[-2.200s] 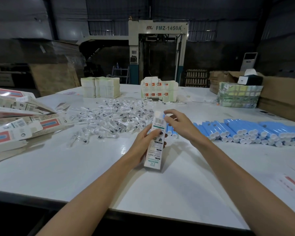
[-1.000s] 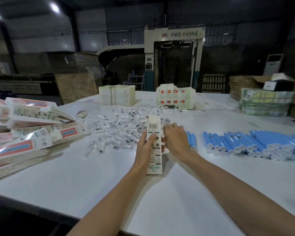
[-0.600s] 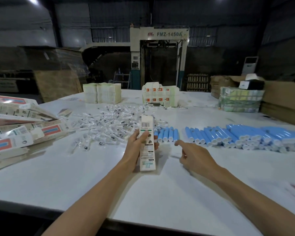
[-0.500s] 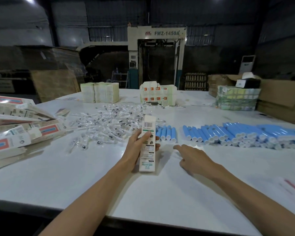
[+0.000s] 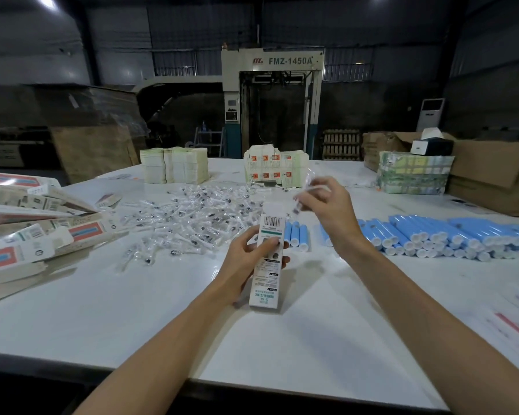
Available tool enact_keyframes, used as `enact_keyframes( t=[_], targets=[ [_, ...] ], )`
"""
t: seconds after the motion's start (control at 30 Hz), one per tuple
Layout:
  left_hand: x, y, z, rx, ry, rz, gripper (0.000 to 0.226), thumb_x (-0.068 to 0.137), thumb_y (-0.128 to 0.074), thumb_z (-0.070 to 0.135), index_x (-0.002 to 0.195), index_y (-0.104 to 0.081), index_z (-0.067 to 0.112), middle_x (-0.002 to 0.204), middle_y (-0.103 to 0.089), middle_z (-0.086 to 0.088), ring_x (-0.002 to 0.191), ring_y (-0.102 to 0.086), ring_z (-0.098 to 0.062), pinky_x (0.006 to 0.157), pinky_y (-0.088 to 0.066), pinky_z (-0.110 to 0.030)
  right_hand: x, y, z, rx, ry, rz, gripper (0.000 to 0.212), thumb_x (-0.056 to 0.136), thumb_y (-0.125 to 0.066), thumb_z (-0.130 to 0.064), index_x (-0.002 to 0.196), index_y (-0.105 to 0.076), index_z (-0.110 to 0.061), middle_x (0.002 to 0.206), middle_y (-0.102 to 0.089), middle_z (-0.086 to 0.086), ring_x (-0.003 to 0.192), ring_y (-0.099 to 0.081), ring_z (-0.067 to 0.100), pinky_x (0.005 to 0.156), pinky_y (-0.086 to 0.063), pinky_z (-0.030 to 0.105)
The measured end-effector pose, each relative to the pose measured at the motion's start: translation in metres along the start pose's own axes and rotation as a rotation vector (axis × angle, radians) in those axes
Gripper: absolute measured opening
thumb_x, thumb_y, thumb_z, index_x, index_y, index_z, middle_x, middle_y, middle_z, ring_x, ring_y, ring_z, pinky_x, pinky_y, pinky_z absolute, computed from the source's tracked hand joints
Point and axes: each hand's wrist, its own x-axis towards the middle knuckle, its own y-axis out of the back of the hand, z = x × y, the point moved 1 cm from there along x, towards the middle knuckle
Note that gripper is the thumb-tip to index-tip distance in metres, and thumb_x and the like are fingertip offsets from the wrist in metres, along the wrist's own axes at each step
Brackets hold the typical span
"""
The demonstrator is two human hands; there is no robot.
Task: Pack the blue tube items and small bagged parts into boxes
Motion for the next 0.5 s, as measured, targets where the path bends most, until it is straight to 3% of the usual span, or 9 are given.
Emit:
enact_keyframes(
  t=[0.1, 0.2, 0.33, 0.5],
  targets=[
    [0.001, -0.001, 0.001, -0.002, 0.004, -0.012, 0.049, 0.090, -0.089, 0.037, 0.134, -0.070, 0.031, 0.121, -0.079, -0.019, 0.102, -0.078, -0.047, 0.090, -0.065, -0.054, 0.008, -0.019, -0.018, 0.078, 0.076, -0.019, 0.041, 0.097, -0.072, -0.012, 0.129, -0.048, -0.020, 0.097, -0.081, 0.003, 0.094, -0.077, 0.017, 0.087, -0.062, 0.032],
    [0.000, -0.002, 0.002, -0.004, -0.005, -0.027, 0.049, 0.089, -0.090, 0.036, 0.134, -0.070, 0.032, 0.121, -0.078, -0.020, 0.103, -0.078, -0.047, 0.091, -0.065, -0.052, 0.011, -0.033, -0.024, -0.026, 0.133, -0.038, 0.047, 0.097, -0.068, -0.006, 0.133, -0.045, -0.024, 0.100, -0.079, 0.004, 0.090, -0.077, 0.016, 0.078, -0.063, 0.030],
    [0.000, -0.003, 0.003, 0.018, -0.022, -0.033, 0.048, 0.090, -0.090, 0.038, 0.133, -0.069, 0.033, 0.120, -0.079, -0.020, 0.103, -0.078, -0.046, 0.092, -0.064, -0.054, 0.009, -0.042, -0.021, -0.203, 0.093, -0.078, 0.040, 0.091, -0.067, 0.002, 0.119, -0.052, -0.023, 0.109, -0.068, 0.008, 0.095, -0.073, 0.026, 0.067, -0.065, 0.036],
    [0.000, -0.002, 0.004, 0.039, -0.024, -0.019, 0.047, 0.090, -0.089, 0.041, 0.132, -0.069, 0.036, 0.118, -0.080, -0.019, 0.101, -0.079, -0.045, 0.090, -0.065, -0.051, 0.005, -0.041, -0.017, -0.261, 0.074, -0.155, 0.027, 0.090, -0.070, -0.003, 0.110, -0.057, -0.017, 0.104, -0.067, 0.010, 0.091, -0.073, 0.027, 0.077, -0.065, 0.046]
  ],
)
